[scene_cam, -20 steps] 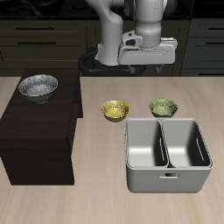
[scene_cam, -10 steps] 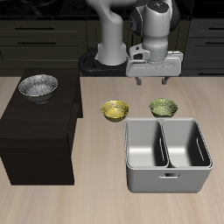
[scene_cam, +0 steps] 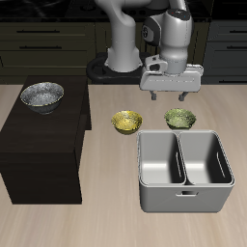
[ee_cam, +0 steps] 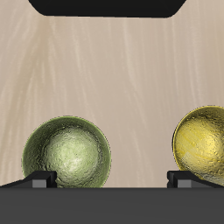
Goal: Stack the green bowl on the black bowl
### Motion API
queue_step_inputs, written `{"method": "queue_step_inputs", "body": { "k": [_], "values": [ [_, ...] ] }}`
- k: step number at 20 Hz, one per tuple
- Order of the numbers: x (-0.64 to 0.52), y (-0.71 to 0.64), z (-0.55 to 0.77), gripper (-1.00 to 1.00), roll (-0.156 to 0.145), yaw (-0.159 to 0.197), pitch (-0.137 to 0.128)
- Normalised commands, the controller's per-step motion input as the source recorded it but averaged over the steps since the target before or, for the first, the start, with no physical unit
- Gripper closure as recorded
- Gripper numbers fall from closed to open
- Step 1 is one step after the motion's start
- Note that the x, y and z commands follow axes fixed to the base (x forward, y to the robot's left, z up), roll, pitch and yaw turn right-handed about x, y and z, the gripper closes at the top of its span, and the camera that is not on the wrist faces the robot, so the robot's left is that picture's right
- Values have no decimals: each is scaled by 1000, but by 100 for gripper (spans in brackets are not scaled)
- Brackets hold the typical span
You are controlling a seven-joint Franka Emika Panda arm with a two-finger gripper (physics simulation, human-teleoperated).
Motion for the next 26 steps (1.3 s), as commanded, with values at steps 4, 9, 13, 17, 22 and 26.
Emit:
{"method": "queue_step_inputs", "body": {
  "k": [4, 9, 13, 17, 22, 26],
  "values": [
    [28, 146, -234, -100, 17, -6, -11],
    [0, 159, -213, -100, 24, -7, -3],
    [44, 131, -221, -100, 20, 0, 45],
    [39, 18, -208, -100, -1, 1, 37],
    [40, -26, -214, -100, -3, 2, 54],
    [-6, -83, -119, -100, -19, 2, 16]
  ]
}}
